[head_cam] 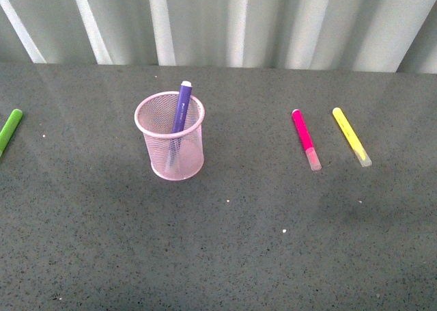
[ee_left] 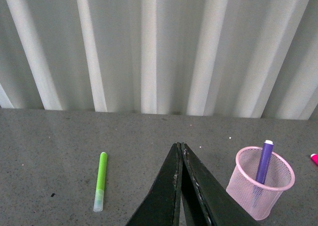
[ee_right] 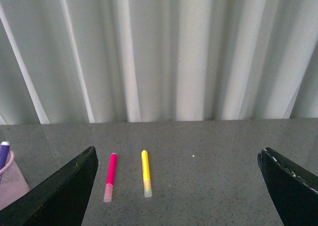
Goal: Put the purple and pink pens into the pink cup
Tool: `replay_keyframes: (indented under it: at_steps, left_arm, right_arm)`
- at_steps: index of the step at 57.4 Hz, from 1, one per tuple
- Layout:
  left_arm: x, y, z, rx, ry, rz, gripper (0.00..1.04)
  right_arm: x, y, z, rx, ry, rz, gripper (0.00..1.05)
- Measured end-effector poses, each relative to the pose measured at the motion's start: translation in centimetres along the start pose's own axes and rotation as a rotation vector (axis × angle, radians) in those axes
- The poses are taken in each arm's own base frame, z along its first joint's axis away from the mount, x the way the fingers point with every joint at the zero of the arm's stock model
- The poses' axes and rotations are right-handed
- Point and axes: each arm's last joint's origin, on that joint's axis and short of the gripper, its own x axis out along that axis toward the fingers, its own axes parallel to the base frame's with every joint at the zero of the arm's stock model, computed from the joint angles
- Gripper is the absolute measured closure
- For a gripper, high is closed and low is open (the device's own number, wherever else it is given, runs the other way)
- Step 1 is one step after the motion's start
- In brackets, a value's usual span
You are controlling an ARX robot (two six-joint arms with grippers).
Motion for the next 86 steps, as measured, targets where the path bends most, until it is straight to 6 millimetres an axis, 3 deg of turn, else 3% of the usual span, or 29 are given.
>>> replay_keyframes:
  at_steps: [63,70,86]
  left_arm:
    - [-3.1,0.0,0.5,0.000,-0.014,0.000,1.01]
    - [-4.2,0.0,0.1,0.000,-0.003,0.000,1.01]
    - [-4.2,0.0,0.2,-0.001,-0.008,0.000,1.01]
  right_arm:
    - [0.0,0.0,0.0,0.000,0.000,0.000,0.07]
    - [0.0,0.0,0.0,0.000,0.000,0.000,0.07]
    - [0.0,0.0,0.0,0.000,0.000,0.000,0.07]
